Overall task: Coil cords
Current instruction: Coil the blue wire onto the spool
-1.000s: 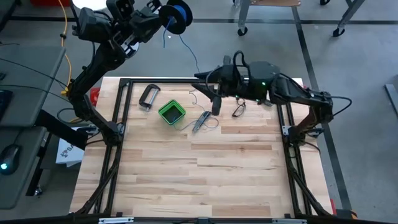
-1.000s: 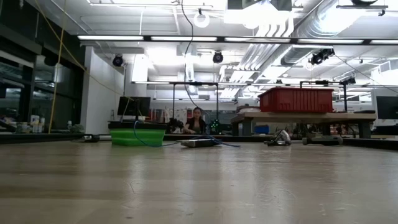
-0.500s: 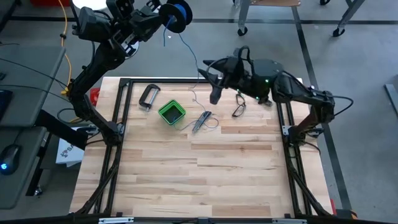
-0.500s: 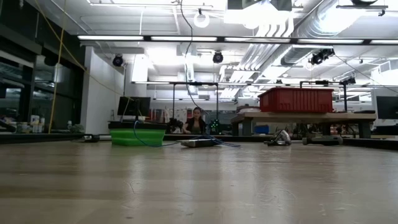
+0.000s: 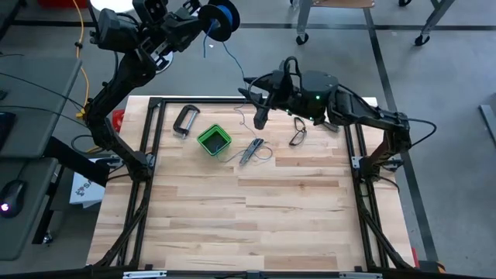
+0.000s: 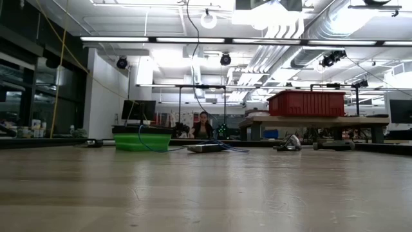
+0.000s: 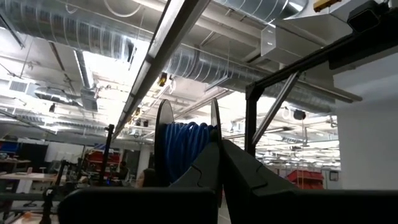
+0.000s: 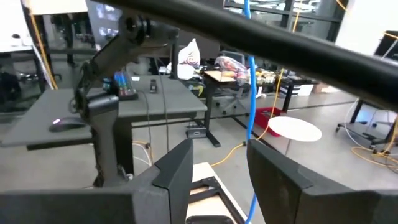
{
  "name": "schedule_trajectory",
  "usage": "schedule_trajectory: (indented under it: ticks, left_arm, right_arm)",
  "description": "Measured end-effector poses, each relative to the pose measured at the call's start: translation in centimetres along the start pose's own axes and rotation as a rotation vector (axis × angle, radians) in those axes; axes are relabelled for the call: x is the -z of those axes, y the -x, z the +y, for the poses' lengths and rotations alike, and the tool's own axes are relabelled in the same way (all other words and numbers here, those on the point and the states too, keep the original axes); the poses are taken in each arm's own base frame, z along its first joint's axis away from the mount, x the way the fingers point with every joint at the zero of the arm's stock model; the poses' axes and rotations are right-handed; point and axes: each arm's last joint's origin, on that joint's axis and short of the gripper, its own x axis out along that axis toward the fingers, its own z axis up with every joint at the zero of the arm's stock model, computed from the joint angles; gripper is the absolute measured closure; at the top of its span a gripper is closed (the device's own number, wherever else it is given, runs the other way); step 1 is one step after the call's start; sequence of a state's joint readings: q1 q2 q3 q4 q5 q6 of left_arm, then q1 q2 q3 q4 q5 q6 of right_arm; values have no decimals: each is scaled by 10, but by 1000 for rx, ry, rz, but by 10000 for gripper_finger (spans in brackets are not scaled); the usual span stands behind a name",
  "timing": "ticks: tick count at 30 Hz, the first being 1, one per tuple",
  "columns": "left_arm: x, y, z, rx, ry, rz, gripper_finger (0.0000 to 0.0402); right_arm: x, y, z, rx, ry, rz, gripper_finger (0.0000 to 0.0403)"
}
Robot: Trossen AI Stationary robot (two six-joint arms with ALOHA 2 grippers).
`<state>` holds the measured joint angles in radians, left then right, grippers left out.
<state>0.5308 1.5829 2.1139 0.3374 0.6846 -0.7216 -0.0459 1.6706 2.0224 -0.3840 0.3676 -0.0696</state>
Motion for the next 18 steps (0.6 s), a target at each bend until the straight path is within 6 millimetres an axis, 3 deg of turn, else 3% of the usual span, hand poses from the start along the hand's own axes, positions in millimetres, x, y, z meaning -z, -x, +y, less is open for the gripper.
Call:
schedule_trajectory:
  ticks: [7,18]
  left_arm:
    - [0,0,0,0,0,0,401]
    - [0,0,0,2,0,-1,401]
  right_arm:
    - [6,-8,0,10,10,20,264]
    - [7,-9,0,28,26,27,340]
